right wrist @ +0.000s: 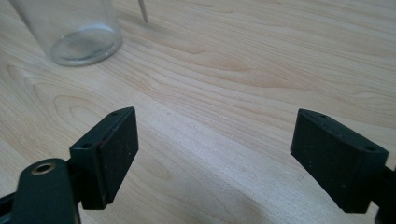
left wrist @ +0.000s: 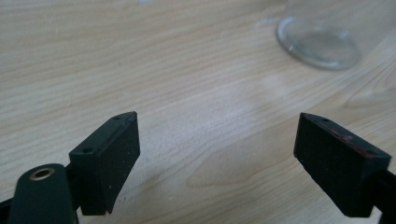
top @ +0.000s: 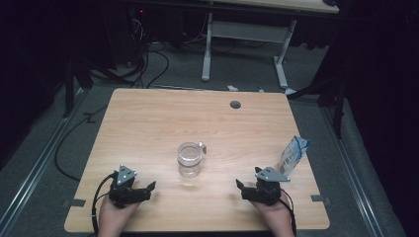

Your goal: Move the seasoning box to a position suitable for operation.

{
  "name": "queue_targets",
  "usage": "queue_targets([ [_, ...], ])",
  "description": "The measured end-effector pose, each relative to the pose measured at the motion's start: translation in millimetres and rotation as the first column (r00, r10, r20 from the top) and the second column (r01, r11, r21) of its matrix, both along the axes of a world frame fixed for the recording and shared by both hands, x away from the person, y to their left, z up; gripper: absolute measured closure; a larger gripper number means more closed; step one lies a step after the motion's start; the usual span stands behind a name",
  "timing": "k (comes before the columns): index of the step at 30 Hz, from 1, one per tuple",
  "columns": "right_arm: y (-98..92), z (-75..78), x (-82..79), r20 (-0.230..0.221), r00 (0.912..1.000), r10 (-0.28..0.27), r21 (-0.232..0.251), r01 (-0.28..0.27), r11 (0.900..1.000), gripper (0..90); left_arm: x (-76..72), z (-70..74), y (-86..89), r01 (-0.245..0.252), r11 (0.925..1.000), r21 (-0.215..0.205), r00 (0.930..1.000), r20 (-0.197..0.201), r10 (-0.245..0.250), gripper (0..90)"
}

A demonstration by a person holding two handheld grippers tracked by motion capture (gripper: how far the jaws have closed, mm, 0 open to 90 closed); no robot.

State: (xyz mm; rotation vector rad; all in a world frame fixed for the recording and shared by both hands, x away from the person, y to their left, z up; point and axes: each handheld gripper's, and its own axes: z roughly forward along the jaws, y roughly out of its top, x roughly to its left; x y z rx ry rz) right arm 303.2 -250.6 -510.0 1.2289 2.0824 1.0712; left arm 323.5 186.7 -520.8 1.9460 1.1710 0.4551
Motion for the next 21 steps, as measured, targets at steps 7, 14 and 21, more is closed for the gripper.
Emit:
queue_targets([
  [7,-2.0,-2.2,0.0,-0.002,1.0000,-0.001,0.026,0.001,1.000,17.4,-3.9,4.0,-7.1,0.026,0.9996,0.003,0.9995,0.017,-0.026,15.2],
  [14,0.8,-1.7,-0.8,-0.002,0.9999,0.014,0.025,-0.014,1.000,19.4,-7.2,2.4,-12.1,0.024,0.9997,0.004,0.9993,0.027,-0.025,17.6],
  [21,0.9,-2.3,0.5,0.000,0.9998,0.019,0.024,-0.019,1.000,25.1,-13.6,7.7,-10.2,0.061,0.9972,-0.042,0.9966,0.057,-0.059,34.8],
])
